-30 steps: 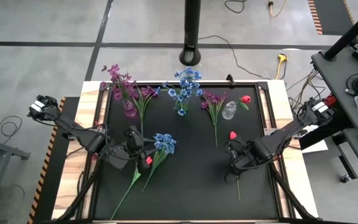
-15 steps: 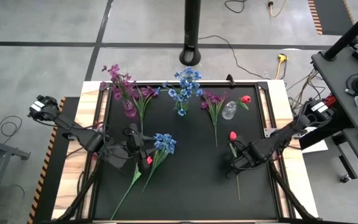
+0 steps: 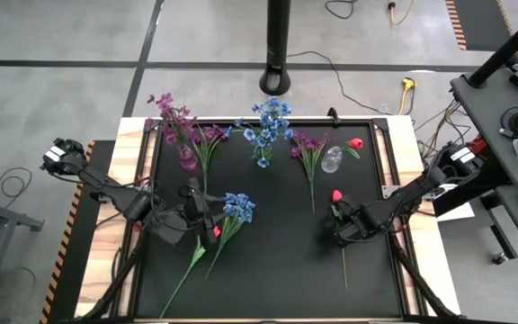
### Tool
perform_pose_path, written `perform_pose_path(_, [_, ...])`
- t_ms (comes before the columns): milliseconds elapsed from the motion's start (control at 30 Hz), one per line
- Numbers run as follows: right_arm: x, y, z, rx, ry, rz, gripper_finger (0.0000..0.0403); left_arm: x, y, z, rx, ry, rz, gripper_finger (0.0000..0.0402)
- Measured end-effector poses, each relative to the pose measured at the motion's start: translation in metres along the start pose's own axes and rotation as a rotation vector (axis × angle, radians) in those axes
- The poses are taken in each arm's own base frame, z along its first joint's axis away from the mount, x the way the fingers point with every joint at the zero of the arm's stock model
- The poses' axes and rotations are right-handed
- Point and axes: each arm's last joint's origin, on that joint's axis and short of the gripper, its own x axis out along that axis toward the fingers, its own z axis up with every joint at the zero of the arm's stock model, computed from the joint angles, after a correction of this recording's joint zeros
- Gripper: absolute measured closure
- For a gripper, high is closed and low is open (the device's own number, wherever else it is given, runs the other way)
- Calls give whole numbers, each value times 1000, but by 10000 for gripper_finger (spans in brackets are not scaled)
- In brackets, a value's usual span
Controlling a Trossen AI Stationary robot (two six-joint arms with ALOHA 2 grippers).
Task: Sort flowers into vase by color
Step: Put the right red tulip into the transparent vase
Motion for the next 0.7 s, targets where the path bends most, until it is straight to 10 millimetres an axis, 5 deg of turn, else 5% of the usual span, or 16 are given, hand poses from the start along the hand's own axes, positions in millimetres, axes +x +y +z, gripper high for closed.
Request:
perform_pose_path(300, [1, 4, 0, -23, 0, 48, 379, 0, 0, 0, -2, -1, 1, 251])
perform_pose_path(500, [-4, 8, 1, -58, 13, 71, 384, 0, 0, 0, -3, -1, 1, 251])
perform_pose_path(700, [-35, 27, 13, -141, -81, 204, 385, 1, -1, -1, 2, 3, 3, 251])
